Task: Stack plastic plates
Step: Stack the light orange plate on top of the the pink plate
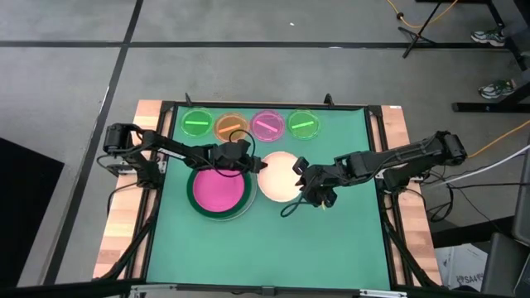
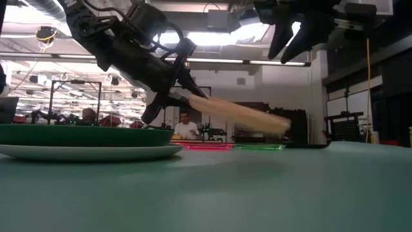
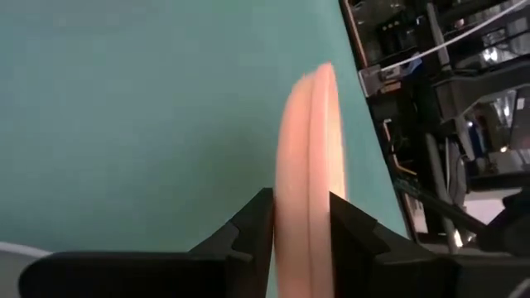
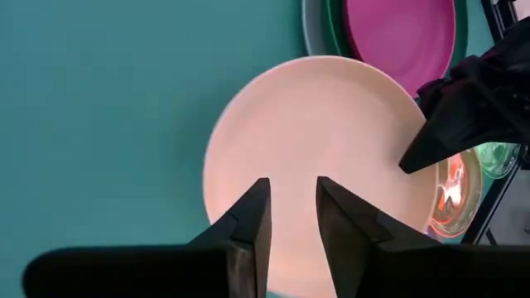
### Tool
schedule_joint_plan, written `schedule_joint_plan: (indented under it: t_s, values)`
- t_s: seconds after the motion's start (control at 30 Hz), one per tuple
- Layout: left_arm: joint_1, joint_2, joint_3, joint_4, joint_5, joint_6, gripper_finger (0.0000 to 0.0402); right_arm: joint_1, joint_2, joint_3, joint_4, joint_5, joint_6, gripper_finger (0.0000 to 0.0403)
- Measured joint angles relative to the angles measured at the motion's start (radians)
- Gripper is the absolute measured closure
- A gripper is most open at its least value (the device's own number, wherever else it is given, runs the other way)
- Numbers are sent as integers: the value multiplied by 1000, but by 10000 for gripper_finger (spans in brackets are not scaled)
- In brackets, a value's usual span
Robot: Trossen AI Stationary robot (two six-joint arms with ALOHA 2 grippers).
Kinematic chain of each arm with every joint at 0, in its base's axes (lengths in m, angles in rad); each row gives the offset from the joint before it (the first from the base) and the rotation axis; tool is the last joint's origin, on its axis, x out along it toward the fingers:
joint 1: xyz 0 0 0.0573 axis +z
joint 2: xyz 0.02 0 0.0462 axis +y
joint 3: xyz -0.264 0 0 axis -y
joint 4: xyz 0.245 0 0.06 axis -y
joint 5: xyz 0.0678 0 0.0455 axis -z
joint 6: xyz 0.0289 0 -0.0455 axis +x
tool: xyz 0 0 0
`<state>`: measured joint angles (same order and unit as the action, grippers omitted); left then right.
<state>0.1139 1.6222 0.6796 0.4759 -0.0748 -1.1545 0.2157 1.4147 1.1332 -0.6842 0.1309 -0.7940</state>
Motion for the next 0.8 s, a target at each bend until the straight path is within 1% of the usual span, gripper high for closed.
schedule_joint_plan:
  t_s: [0.2, 0.4, 0.57, 0.8]
  values:
    - [-1, 0, 0, -1, 30, -3, 320, 0, 0, 0, -2, 0, 0, 315]
    - [18, -18, 0, 21, 100, 2, 320, 0, 0, 0, -39, -1, 0, 315]
    - [51, -65, 1, 15, 192, 25, 320, 1, -20, 0, -72, -2, 1, 315]
    - [106, -141, 0, -1, 360, 65, 320, 1, -49, 0, -80, -11, 3, 315]
